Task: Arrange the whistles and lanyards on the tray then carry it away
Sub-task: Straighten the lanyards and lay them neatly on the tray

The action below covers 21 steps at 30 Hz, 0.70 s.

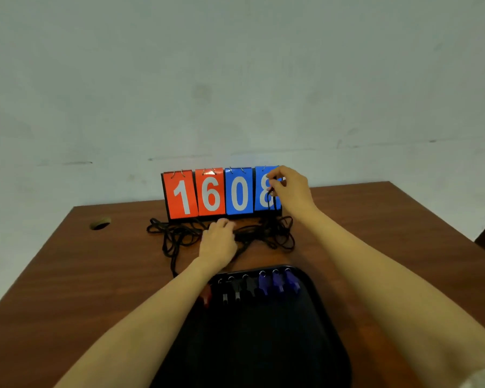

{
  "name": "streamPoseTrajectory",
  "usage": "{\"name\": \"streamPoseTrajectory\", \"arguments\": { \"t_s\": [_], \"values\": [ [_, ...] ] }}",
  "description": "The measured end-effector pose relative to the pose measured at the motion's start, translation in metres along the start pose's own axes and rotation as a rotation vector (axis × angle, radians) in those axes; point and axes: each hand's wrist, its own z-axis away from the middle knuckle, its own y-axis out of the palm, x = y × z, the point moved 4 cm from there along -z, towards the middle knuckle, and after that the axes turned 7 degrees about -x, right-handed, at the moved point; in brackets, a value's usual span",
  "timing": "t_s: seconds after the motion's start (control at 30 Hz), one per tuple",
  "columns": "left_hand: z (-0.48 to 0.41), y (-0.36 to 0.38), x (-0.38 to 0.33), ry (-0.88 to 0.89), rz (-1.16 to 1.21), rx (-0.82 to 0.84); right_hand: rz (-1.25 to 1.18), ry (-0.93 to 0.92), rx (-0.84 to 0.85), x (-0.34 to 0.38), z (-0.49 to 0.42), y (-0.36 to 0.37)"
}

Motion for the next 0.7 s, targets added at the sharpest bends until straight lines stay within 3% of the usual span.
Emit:
{"name": "streamPoseTrajectory", "arguments": {
  "t_s": [0.1, 0.2, 0.33, 0.47, 0.57, 0.7],
  "values": [
    [0.006, -0.048, -0.036, 0.007, 0.457, -0.117, -0.137, -0.017, 0.030, 0.041, 0.005, -0.010],
    [0.010, -0.086, -0.071, 0.032, 0.673, -0.129, -0.230, -0.093, 0.066, 0.084, 0.013, -0.018],
    [0.012, -0.098, -0.069, 0.021, 0.489, -0.096, -0.268, -0.159, -0.027, 0.120, 0.021, -0.037],
    [0.031, -0.102, -0.043, -0.040, 0.361, -0.090, -0.231, -0.066, -0.130, 0.114, 0.021, -0.059],
    [0.039, -0.117, -0.032, -0.103, 0.424, -0.161, 0.105, 0.034, 0.083, 0.095, 0.026, -0.055],
    [0.043, -0.146, -0.031, -0.309, 1.027, -0.295, 0.330, 0.165, 0.455, 0.073, 0.054, -0.037]
  ]
}}
